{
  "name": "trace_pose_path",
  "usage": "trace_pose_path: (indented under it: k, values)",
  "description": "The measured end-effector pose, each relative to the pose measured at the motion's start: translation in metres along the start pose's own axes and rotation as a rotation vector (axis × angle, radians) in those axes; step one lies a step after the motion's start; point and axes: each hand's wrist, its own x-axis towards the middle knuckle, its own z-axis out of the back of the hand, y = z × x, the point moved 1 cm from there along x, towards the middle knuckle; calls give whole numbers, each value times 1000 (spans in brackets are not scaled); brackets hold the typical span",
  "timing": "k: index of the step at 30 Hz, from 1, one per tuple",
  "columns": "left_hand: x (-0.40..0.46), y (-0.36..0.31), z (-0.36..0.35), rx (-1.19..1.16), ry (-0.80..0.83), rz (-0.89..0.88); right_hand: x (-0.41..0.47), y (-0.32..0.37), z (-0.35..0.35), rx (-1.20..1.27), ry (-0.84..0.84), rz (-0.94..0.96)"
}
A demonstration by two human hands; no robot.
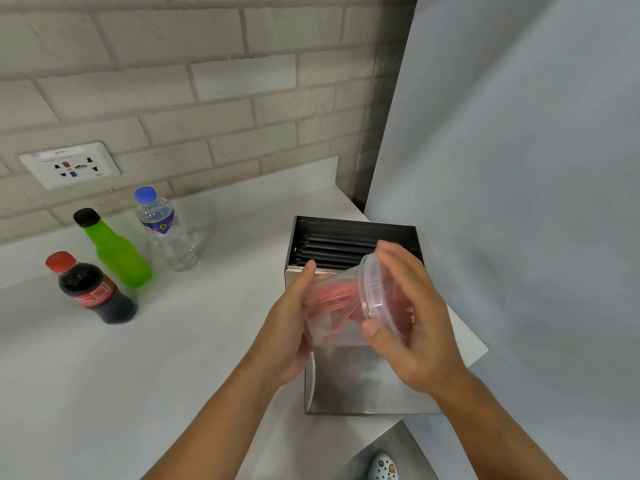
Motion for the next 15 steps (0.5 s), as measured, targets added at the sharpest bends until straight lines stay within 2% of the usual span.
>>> trace_pose_path:
  k: [3, 10, 15]
  values:
    - [3, 2, 5, 16, 40, 82, 2, -1, 0, -32, 69, 53]
    - [3, 9, -3, 71, -201, -174, 12, 5, -8, 51, 17, -64]
    - [-2, 8, -3, 96, -259, -224, 17, 10, -12, 151, 20, -190]
